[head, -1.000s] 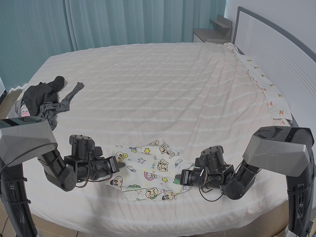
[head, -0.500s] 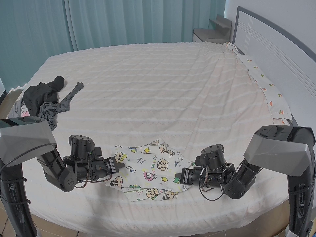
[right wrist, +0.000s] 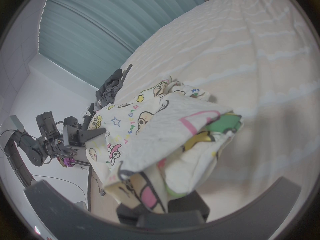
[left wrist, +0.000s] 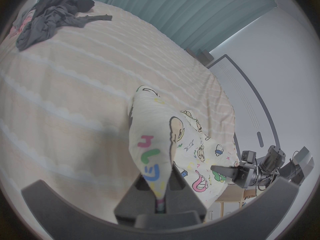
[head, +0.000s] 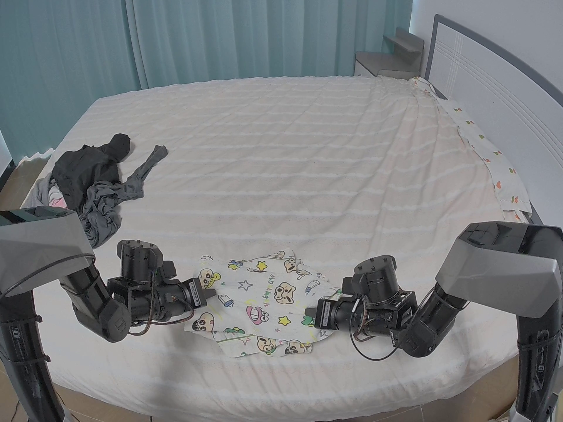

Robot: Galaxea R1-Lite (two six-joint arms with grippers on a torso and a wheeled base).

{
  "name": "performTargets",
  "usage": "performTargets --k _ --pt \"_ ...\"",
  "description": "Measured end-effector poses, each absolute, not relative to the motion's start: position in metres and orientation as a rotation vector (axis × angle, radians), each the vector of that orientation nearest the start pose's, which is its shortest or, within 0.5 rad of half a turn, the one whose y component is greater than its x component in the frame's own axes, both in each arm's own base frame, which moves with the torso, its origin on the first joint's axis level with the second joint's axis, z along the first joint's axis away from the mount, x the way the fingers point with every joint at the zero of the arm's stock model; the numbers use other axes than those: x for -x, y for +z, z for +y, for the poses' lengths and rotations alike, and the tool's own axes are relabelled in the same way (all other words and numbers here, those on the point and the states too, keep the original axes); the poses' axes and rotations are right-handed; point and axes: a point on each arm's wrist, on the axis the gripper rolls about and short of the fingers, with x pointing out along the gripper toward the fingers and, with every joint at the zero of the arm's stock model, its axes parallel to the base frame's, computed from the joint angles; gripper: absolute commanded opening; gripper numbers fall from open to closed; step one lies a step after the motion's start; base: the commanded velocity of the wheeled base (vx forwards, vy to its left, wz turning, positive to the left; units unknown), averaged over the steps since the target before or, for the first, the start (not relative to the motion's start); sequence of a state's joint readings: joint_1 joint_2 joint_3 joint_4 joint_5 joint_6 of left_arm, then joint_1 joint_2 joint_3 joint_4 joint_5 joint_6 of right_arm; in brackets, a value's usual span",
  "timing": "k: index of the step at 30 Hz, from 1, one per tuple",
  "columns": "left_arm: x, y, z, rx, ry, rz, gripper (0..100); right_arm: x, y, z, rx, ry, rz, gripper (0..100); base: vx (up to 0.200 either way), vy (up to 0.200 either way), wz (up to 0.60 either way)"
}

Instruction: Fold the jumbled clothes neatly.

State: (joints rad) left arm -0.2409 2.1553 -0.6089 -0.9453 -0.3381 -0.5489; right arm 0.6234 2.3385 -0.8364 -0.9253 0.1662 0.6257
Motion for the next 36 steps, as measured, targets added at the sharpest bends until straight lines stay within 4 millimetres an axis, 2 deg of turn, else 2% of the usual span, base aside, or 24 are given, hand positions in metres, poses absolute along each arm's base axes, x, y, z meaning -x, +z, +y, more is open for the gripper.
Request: performTargets --k 18,36 --pt "-0.309 0.023 -0.077 0.549 -0.355 0.749 0 -0.299 -0.002 0.240 -0.434 0.607 0.780 0 0.000 0.200 0.00" --pt "-0.309 0.021 -0.074 0.551 -0.344 0.755 0 -0.299 -0.001 0.242 -0.436 0.611 0.775 0 0.000 0.200 0.00"
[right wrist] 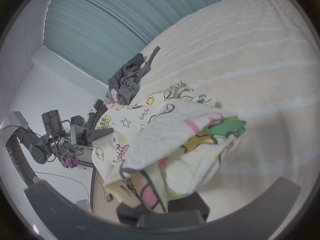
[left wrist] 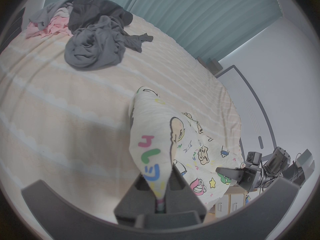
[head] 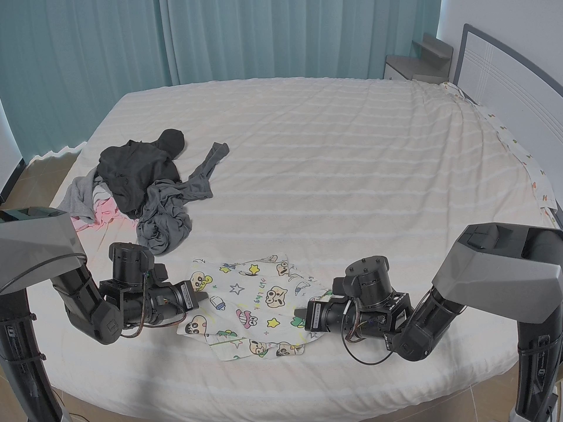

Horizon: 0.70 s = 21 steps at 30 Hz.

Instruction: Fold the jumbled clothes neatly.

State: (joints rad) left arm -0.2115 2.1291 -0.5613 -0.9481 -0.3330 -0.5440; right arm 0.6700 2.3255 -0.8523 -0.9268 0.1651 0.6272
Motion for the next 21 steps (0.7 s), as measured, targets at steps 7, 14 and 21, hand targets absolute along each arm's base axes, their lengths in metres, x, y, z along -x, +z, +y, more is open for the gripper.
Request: performTargets --k 7,14,21 --pt "-0.305 0.018 -0.073 0.547 -0.340 0.768 0 -0.299 -0.003 0.241 -0.434 0.606 0.781 0 0.000 0.086 0.00" --pt "-0.302 0.013 -0.073 0.539 -0.315 0.786 0 -0.299 -0.005 0.238 -0.476 0.578 0.803 0 0.000 0.000 0.00" --pt "-0.303 0.003 -0.075 0.528 -0.307 0.754 0 -0.298 -0.006 0.236 -0.479 0.573 0.810 0 0.000 0.000 0.00"
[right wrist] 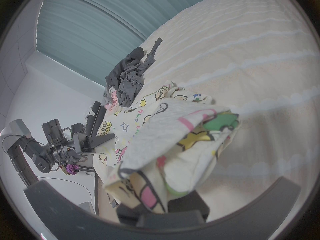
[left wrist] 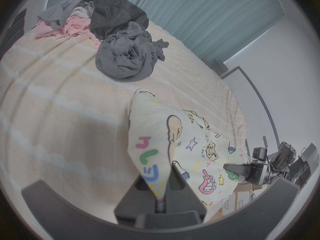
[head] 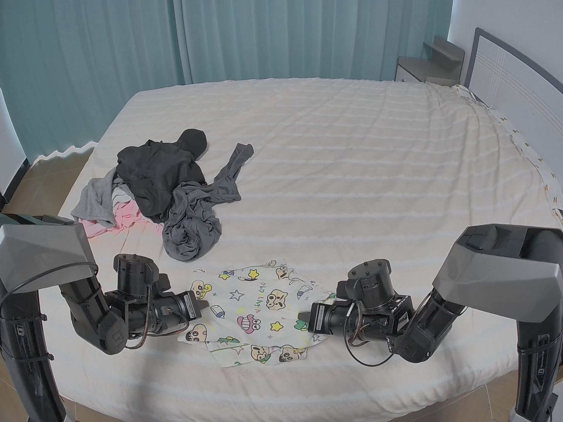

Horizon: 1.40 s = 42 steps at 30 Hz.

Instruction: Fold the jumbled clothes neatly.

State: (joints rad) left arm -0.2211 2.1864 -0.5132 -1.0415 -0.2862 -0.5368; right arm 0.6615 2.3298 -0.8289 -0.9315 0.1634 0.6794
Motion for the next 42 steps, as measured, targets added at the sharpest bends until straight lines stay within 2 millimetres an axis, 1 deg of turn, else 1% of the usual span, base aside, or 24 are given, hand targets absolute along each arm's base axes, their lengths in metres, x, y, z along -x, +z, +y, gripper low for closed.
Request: performTargets --k 3,4,10,15,22,25,30,34,37,42 --pt "-0.302 -0.003 -0.075 0.526 -0.305 0.760 0 -0.297 -0.008 0.236 -0.478 0.571 0.816 0 0.000 0.000 0.00" --pt "-0.301 -0.005 -0.076 0.525 -0.306 0.767 100 -0.296 -0.009 0.236 -0.476 0.569 0.821 100 0.000 0.000 0.00" --pt "-0.298 -0.011 -0.077 0.521 -0.300 0.792 100 -0.293 -0.014 0.234 -0.469 0.562 0.841 100 0.000 0.000 0.00" --pt "-0.294 -0.014 -0.074 0.513 -0.265 0.800 100 -0.288 -0.013 0.229 -0.465 0.549 0.852 100 0.000 0.000 0.00" --pt "-0.287 -0.008 -0.063 0.512 -0.190 0.776 100 -0.277 -0.002 0.205 -0.467 0.484 0.854 100 0.000 0.000 0.00" --pt "-0.282 -0.003 -0.054 0.520 -0.167 0.763 100 -0.269 0.007 0.191 -0.468 0.432 0.835 100 0.000 0.000 0.00" --pt "-0.273 0.009 -0.039 0.544 -0.140 0.703 100 -0.260 0.035 0.169 -0.505 0.375 0.757 100 0.000 0.000 0.00" --pt "-0.262 0.024 -0.027 0.567 -0.153 0.610 100 -0.246 0.067 0.151 -0.538 0.354 0.670 100 0.000 0.000 0.00" --pt "-0.249 0.036 -0.019 0.582 -0.157 0.540 100 -0.228 0.092 0.135 -0.560 0.340 0.600 100 0.000 0.000 0.00" --pt "-0.231 0.058 -0.012 0.619 -0.156 0.440 100 -0.193 0.124 0.107 -0.589 0.317 0.502 100 0.000 0.000 0.00"
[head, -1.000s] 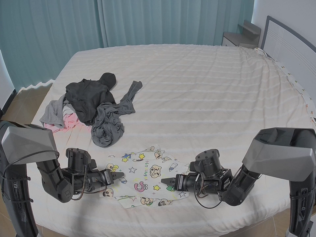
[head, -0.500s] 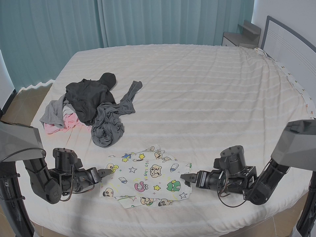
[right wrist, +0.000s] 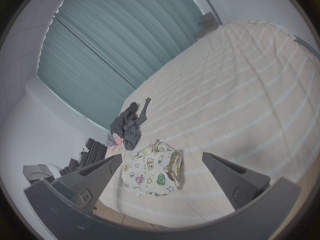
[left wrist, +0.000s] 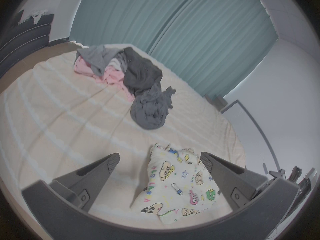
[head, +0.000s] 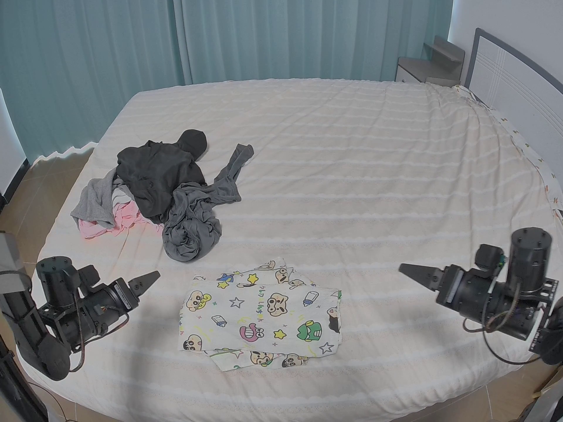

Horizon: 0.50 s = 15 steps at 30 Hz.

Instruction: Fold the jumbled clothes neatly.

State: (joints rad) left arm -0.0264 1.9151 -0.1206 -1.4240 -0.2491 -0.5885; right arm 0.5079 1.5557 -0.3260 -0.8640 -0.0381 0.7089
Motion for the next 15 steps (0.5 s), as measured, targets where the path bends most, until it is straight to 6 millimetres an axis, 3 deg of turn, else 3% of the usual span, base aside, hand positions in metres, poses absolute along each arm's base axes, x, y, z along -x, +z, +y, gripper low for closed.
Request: performTargets --k 6,15 --pt "-0.210 0.088 -0.011 0.629 -0.188 0.330 100 -0.146 0.148 0.074 -0.602 0.266 0.441 100 0.000 0.000 0.00" --pt "-0.161 0.122 -0.012 0.559 -0.216 0.284 100 -0.080 0.163 0.031 -0.586 0.177 0.359 100 0.000 0.000 0.00"
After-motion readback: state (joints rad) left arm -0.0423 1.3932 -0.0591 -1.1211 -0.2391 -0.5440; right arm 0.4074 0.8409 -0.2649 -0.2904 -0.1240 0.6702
